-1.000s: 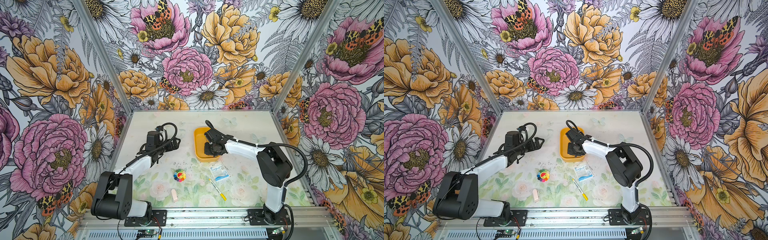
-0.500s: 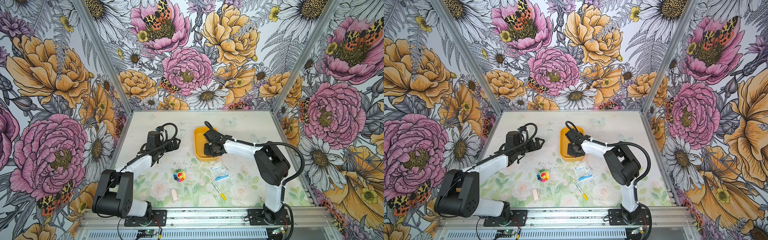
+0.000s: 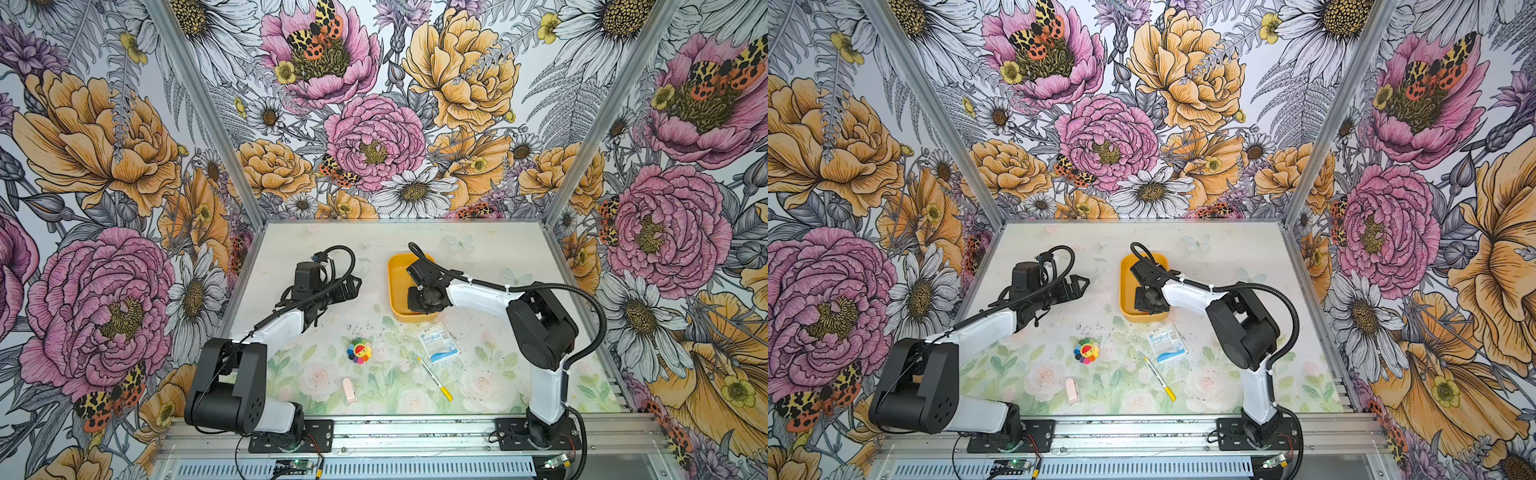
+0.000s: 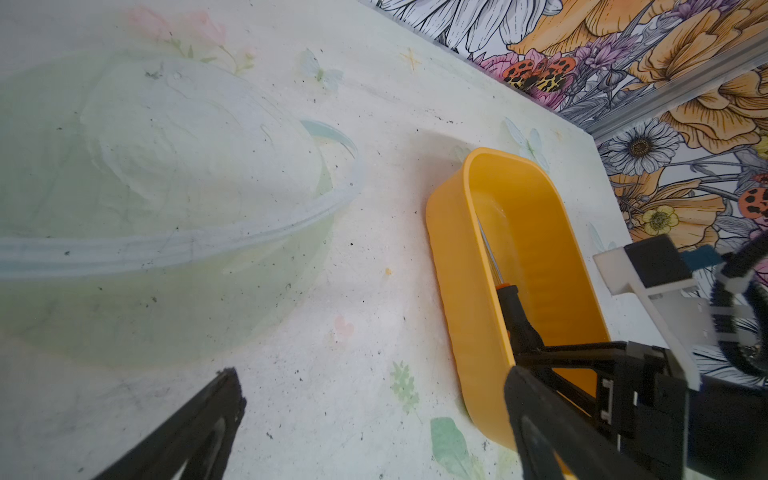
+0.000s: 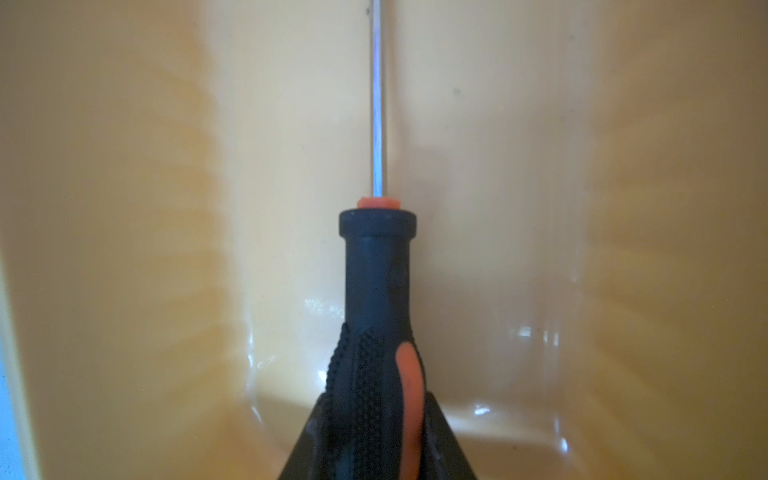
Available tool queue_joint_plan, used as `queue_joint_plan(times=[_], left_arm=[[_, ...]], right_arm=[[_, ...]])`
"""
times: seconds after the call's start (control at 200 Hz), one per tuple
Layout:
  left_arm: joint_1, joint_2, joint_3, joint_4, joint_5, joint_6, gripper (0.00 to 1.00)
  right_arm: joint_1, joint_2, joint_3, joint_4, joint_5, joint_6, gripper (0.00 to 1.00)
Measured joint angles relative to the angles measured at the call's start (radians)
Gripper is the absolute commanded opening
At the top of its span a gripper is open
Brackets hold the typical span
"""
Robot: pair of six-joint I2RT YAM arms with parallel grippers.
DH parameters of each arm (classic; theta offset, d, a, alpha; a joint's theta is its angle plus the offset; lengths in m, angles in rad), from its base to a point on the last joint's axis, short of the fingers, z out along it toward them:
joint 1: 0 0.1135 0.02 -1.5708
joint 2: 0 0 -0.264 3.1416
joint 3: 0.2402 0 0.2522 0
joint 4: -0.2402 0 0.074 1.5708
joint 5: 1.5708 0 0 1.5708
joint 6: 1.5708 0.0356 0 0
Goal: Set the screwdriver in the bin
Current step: 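Lower the screwdriver into the yellow bin and open the right gripper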
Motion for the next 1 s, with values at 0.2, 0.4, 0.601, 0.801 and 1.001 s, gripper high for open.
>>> queue_joint_plan(times=[0.2, 0.4, 0.601, 0.801, 1.001], left_arm=[[0.0, 0.0, 0.0, 0.0, 0.0, 0.0, 0.99], [0.0, 0.0, 0.0, 0.0, 0.0, 0.0, 0.99], [0.0, 0.0, 0.0, 0.0, 0.0, 0.0, 0.99], [0.0, 0.0, 0.0, 0.0, 0.0, 0.0, 0.99], [0.0, -0.002, 0.0, 0.0, 0.0, 0.0, 0.99]], right_arm=[[0.0, 0.0, 0.005, -0.006, 0.0, -0.011, 0.47], [0.0, 0.0, 0.005, -0.007, 0.0, -0.015, 0.55], [0.0, 0.0, 0.008, -0.01, 0.001, -0.016, 0.56], [0.0, -0.005, 0.017, -0.022, 0.004, -0.035, 0.56], [0.0, -0.045, 0.037, -0.043, 0.005, -0.065, 0.56]])
